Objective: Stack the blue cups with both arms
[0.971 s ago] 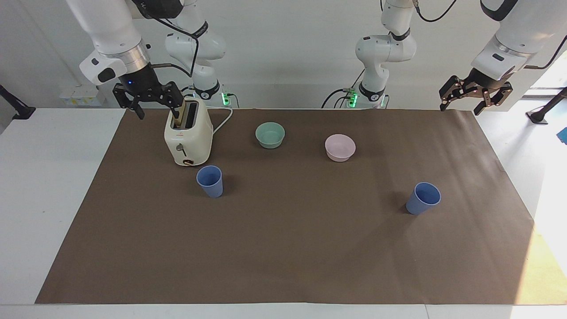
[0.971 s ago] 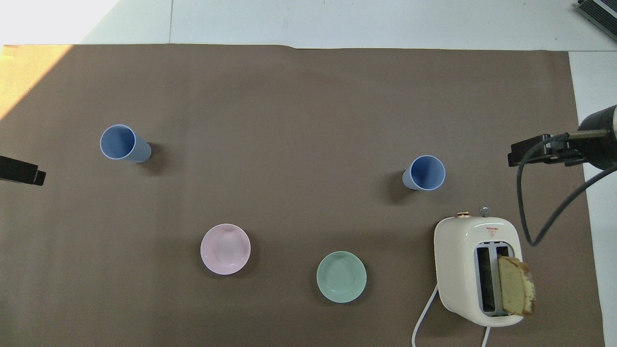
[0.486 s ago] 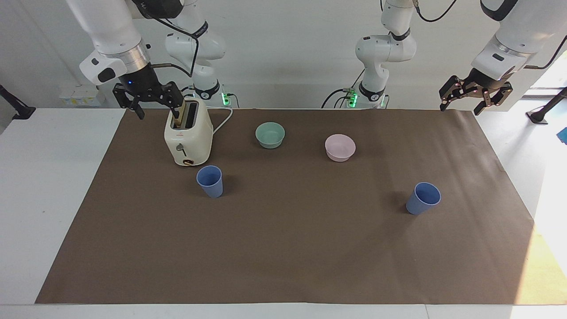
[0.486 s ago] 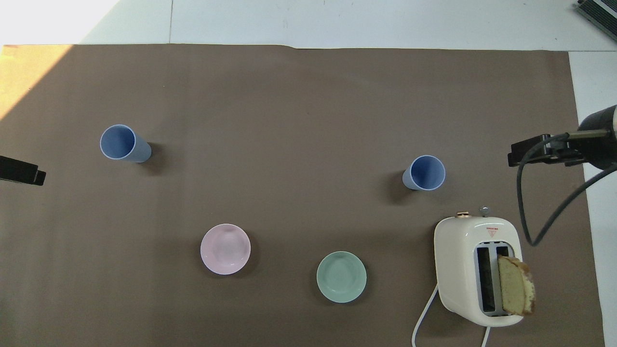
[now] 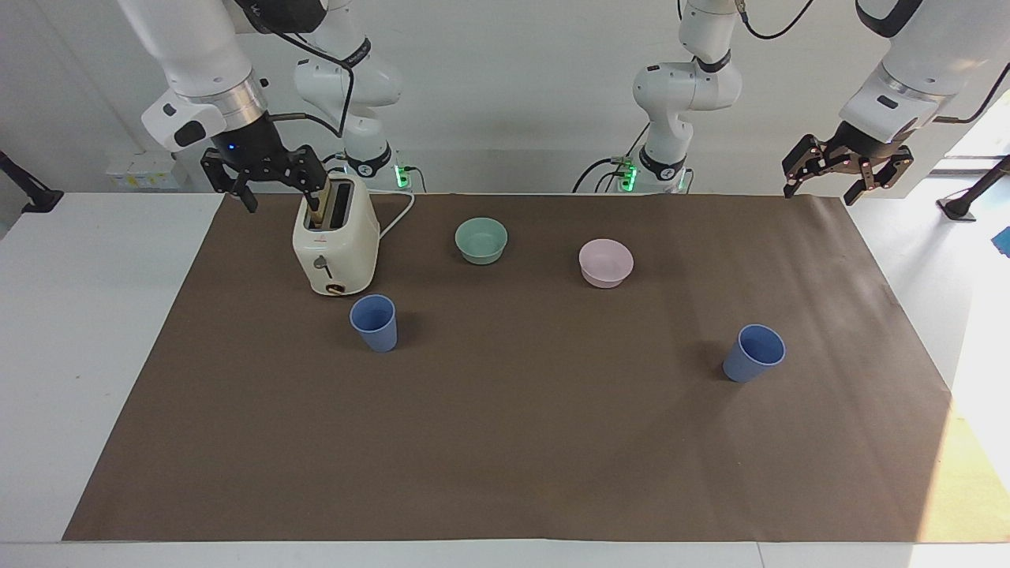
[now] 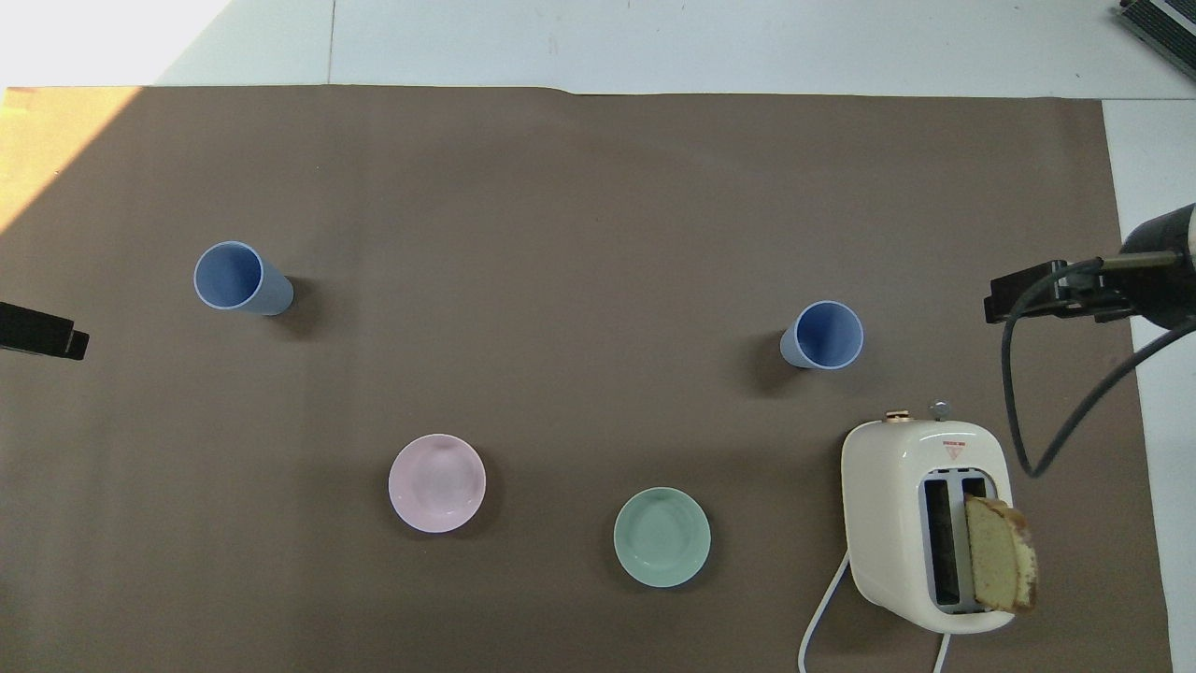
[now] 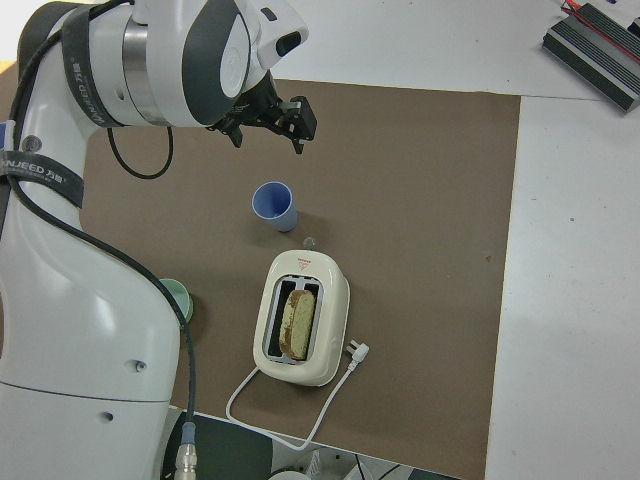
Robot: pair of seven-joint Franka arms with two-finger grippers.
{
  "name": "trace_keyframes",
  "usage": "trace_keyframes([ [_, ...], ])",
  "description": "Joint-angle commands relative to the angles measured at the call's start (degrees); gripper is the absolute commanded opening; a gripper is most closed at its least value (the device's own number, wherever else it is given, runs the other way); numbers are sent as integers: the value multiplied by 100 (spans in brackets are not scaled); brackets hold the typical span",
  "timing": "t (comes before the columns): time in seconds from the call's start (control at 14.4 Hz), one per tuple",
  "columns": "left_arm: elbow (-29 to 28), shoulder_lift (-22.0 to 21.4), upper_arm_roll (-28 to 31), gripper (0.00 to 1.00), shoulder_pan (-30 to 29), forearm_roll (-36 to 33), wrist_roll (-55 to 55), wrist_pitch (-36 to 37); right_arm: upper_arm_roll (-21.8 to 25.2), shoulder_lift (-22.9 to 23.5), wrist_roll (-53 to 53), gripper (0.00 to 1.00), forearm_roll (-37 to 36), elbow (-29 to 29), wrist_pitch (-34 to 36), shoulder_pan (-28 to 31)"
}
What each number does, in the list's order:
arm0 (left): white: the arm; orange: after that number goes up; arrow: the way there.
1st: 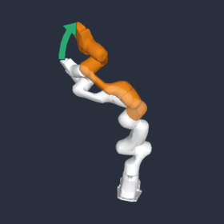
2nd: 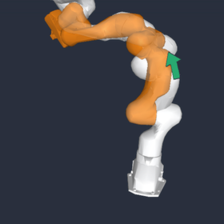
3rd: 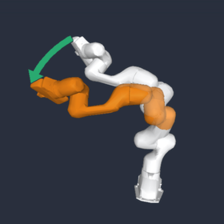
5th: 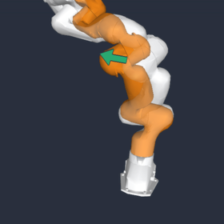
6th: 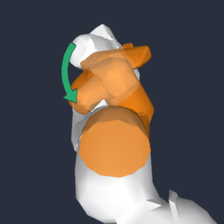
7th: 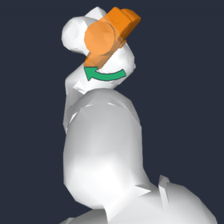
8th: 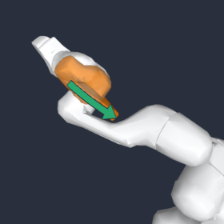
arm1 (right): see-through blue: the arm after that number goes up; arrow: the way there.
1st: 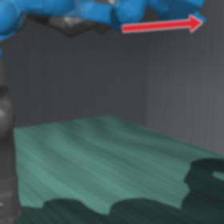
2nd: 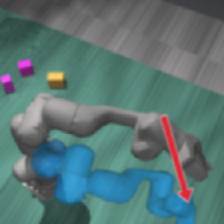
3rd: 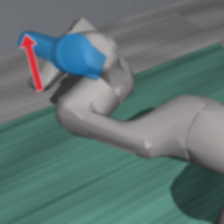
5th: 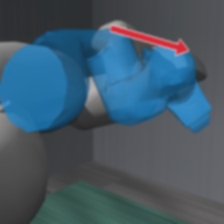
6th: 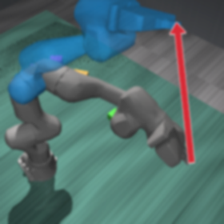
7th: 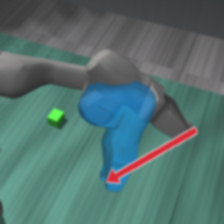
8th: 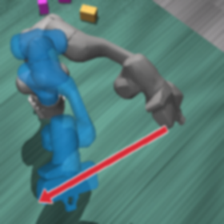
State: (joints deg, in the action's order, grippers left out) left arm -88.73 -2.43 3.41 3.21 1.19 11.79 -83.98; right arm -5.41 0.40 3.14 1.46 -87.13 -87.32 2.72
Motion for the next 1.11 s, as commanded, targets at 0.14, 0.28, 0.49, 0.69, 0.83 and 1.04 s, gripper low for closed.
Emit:
trace_keyframes([
  [0.14, -40, -91, -33, 100, -31, -93, -2, 40, -40, -146, -120, 100, 47, -181, -110, 88],
  [0.28, -40, -82, -33, 100, -31, -84, -2, 31, -40, -146, -120, 100, 47, -181, -110, 88],
  [0.49, -40, -82, -33, 100, -31, -84, -10, 31, -40, -146, -120, 100, 47, -181, -110, 88],
  [0.69, -57, -91, -33, 100, -22, -84, -19, 40, -40, -146, -129, 100, 47, -181, -110, 88],
  [0.83, -75, -108, -33, 100, -22, -75, -28, 31, -40, -146, -120, 100, 47, -190, -110, 88],
  [1.04, -153, -143, -33, 100, -22, -58, -19, 31, -40, -146, -120, 100, 47, -181, -110, 88],
])
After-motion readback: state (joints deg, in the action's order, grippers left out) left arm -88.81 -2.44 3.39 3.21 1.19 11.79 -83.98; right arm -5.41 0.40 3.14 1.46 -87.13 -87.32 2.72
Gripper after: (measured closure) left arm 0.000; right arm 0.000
